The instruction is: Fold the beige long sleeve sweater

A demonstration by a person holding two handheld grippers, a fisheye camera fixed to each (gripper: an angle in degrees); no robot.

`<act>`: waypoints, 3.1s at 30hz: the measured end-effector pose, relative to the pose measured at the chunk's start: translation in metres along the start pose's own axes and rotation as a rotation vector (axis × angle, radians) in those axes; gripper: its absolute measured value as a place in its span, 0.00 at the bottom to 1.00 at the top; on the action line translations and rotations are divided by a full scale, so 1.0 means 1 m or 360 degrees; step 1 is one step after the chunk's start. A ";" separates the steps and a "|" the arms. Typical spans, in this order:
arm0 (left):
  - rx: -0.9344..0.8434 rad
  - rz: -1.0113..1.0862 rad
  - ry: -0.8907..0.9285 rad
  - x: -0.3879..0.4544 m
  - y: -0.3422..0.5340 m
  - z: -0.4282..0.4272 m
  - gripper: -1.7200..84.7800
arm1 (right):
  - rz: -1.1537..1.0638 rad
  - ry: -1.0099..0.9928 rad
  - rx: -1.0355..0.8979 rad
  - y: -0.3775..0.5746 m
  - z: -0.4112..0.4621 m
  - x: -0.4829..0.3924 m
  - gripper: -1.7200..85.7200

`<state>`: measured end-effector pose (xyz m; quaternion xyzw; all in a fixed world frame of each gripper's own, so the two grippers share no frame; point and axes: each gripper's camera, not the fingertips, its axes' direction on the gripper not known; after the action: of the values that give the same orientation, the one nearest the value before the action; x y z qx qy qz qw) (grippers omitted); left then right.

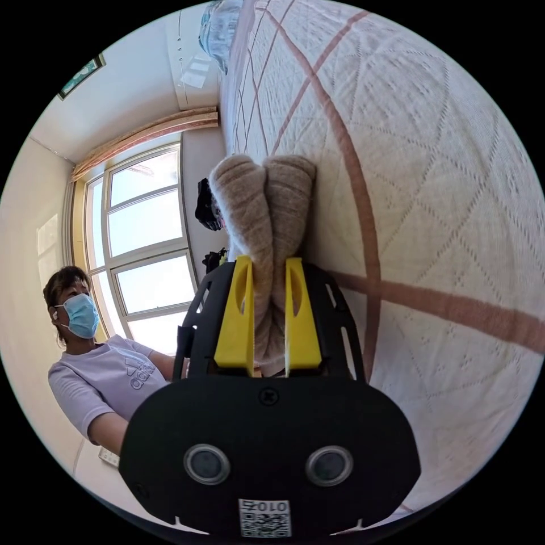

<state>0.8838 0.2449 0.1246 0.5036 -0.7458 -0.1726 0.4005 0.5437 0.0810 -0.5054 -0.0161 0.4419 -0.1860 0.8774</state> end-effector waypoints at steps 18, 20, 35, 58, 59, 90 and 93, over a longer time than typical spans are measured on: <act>-0.0509 0.0580 -0.0250 0.000 -0.063 -0.020 0.21 | -0.0162 0.0091 -0.0245 0.014 0.028 0.014 0.17; -0.0498 0.0646 -0.0389 0.002 -0.058 -0.023 0.18 | -0.0135 0.0135 -0.0259 0.024 0.027 0.013 0.15; -0.0248 0.0907 -0.0345 -0.011 0.012 -0.124 0.13 | -0.0234 0.0327 -0.0113 0.142 0.015 -0.075 0.13; 0.0412 0.0913 -0.0577 0.056 0.266 -0.454 0.13 | -0.0718 0.0197 -0.0722 0.321 0.126 -0.349 0.13; 0.0432 0.0918 -0.0587 0.055 0.270 -0.461 0.13 | -0.0737 0.0190 -0.0747 0.325 0.135 -0.359 0.14; 0.0146 0.1107 -0.0617 -0.056 -0.270 -0.768 0.12 | -0.0302 0.0638 -0.0337 0.021 0.458 -0.409 0.14; 0.0129 0.0912 -0.0448 -0.135 -0.299 -0.755 0.12 | -0.0126 0.0467 -0.0220 0.014 0.469 -0.343 0.14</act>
<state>1.6730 0.3457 0.3377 0.2599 -0.9116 -0.0909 0.3052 0.7291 0.1466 0.0411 -0.0662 0.5761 -0.1899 0.7923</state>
